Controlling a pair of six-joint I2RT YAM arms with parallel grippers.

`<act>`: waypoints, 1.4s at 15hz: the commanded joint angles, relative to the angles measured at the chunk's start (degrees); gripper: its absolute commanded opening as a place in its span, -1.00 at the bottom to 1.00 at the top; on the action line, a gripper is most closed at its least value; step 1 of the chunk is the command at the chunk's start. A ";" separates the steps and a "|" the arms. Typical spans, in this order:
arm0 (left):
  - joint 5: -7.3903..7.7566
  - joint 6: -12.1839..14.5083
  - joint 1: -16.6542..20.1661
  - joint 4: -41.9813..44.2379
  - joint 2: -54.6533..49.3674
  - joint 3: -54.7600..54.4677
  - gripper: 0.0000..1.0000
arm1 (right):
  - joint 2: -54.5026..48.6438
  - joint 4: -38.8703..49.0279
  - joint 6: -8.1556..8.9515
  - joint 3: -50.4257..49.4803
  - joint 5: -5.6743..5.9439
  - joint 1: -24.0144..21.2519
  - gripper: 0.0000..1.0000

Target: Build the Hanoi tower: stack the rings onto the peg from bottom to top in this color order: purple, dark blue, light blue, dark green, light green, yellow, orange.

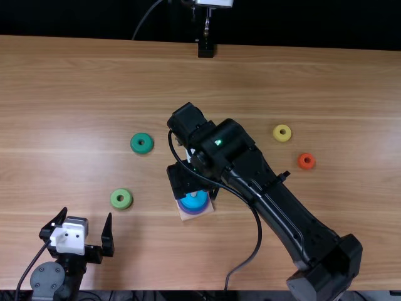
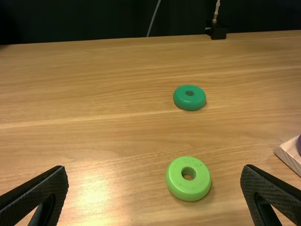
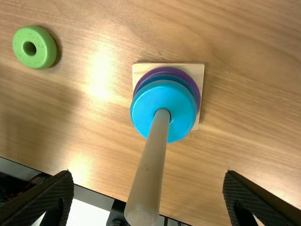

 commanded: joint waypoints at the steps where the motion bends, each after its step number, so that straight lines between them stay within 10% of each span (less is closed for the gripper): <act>1: 0.50 0.89 0.63 -4.31 -0.69 -5.98 1.00 | 0.45 -0.21 0.64 0.69 0.57 0.79 1.00; 4: 0.50 0.89 0.63 -4.31 -0.69 -5.98 1.00 | 0.19 0.63 0.64 1.92 1.63 0.26 1.00; 9: 0.50 0.89 0.63 -4.31 -0.69 -5.98 1.00 | -9.13 6.54 -0.62 2.18 13.86 -3.69 1.00; 13: 0.50 0.89 0.63 -4.31 -0.69 -5.98 1.00 | -23.37 32.38 -2.10 -16.45 14.70 -12.57 1.00; 18: 0.50 0.89 0.63 -4.31 -0.69 -5.98 1.00 | -43.58 63.28 -21.72 -43.79 14.28 -25.93 1.00; 21: 0.60 0.89 0.63 -4.31 -0.69 -5.98 1.00 | -55.10 70.56 -22.03 -55.48 10.91 -31.11 1.00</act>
